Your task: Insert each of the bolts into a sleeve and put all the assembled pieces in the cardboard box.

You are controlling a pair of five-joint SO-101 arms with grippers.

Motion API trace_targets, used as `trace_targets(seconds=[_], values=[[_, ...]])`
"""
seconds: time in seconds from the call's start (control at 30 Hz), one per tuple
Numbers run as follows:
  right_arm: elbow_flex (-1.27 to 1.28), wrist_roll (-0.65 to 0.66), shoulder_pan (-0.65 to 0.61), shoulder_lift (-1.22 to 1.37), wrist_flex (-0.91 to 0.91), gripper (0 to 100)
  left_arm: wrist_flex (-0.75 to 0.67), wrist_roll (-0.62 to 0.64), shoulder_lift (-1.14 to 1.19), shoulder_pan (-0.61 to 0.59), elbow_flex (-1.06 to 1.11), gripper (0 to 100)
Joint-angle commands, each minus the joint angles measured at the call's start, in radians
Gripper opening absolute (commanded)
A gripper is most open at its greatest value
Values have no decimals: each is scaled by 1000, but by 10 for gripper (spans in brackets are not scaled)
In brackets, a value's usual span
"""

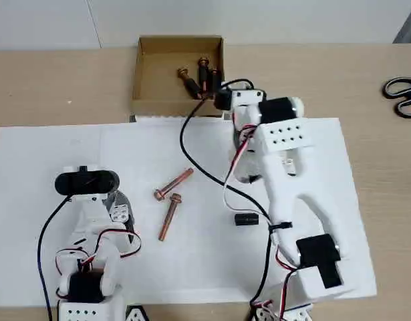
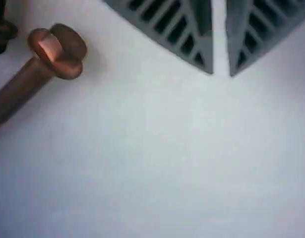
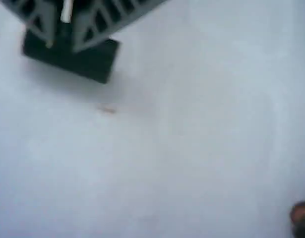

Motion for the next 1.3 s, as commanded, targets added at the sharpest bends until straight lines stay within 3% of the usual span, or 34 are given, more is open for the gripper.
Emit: trace_targets(seconds=[0.0,0.27,0.5,0.73,0.97,1.27], values=[[25,68,25,-47,-41,4,-20,6,-8,-5,-4,7],[112,91,19,-56,2,4,-20,6,-8,-5,-4,7],[115,549,22,-56,39,4,-20,6,-8,-5,-4,7],[115,683,4,-56,41,4,-20,6,-8,-5,-4,7],[117,993,-10,-56,41,4,-20,6,-8,-5,-4,7],[241,1105,-24,-58,41,6,-20,6,-8,-5,-4,7]])
